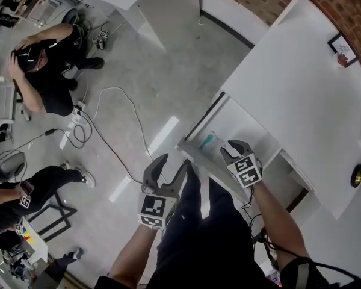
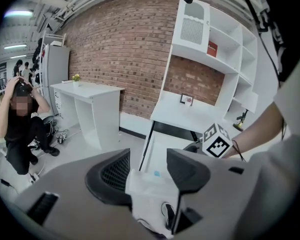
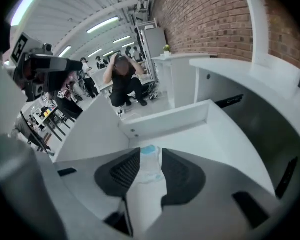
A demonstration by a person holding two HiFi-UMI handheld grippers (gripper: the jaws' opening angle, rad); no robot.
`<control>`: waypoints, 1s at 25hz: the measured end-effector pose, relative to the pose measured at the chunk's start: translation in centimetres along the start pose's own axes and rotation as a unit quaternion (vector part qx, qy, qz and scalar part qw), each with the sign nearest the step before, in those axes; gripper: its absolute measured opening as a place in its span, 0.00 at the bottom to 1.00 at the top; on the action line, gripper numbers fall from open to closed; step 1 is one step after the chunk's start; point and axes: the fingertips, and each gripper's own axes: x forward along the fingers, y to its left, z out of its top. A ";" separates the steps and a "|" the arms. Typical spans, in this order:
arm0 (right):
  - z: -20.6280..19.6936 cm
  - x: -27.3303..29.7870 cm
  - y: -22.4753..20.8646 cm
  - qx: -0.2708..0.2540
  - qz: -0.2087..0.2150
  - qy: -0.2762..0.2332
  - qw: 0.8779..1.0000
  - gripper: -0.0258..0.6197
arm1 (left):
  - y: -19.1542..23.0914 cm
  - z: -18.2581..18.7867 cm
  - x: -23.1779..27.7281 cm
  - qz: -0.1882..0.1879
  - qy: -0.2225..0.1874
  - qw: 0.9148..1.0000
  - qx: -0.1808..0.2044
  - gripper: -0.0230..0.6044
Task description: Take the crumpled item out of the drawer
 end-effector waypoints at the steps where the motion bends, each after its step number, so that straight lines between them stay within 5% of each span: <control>1: -0.7 1.1 0.0 -0.005 0.005 0.013 1.000 0.25 | 0.3 -0.3 0.1 0.002 0.002 1.000 -0.002 0.37; 13: -6.5 7.7 0.6 -0.026 0.039 0.115 0.992 0.22 | 2.6 -2.0 -1.0 0.027 0.016 0.999 -0.029 0.37; 25: -6.3 6.7 1.2 0.002 0.029 0.115 0.993 0.06 | 2.4 -1.9 -1.8 0.024 0.004 0.999 -0.035 0.37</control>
